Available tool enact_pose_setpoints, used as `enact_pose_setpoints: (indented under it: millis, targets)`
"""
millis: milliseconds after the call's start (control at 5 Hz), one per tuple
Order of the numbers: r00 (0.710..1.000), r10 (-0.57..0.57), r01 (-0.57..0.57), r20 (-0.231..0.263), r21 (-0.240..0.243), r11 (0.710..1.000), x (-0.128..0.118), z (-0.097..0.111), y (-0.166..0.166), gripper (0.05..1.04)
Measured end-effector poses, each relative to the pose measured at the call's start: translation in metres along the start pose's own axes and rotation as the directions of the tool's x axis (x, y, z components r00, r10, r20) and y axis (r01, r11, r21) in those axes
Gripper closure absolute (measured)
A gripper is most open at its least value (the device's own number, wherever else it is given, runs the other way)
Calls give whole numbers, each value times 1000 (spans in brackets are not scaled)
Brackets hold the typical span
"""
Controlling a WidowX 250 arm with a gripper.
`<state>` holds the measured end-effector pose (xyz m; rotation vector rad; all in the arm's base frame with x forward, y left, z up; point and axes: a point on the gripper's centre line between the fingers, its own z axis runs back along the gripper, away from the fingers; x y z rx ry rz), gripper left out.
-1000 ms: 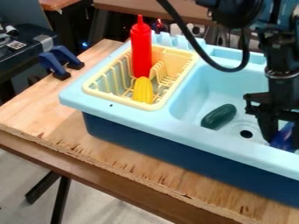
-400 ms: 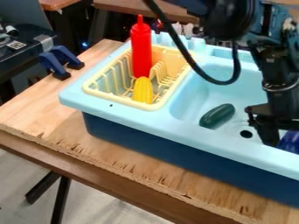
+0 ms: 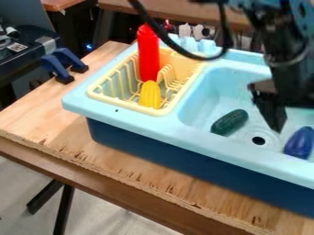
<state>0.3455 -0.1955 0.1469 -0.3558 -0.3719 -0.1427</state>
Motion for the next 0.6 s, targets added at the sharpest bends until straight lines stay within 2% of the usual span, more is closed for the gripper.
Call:
enact_pose_setpoints:
  millis: [200, 400, 600]
  targets:
    - [999, -16, 16, 31, -2, 1000, 5, 20, 3, 80]
    - [997, -60, 70, -49, 213, 974, 6, 44, 8, 81]
    - [982, -77, 130, -170, 324, 937, -3, 41, 18, 81]
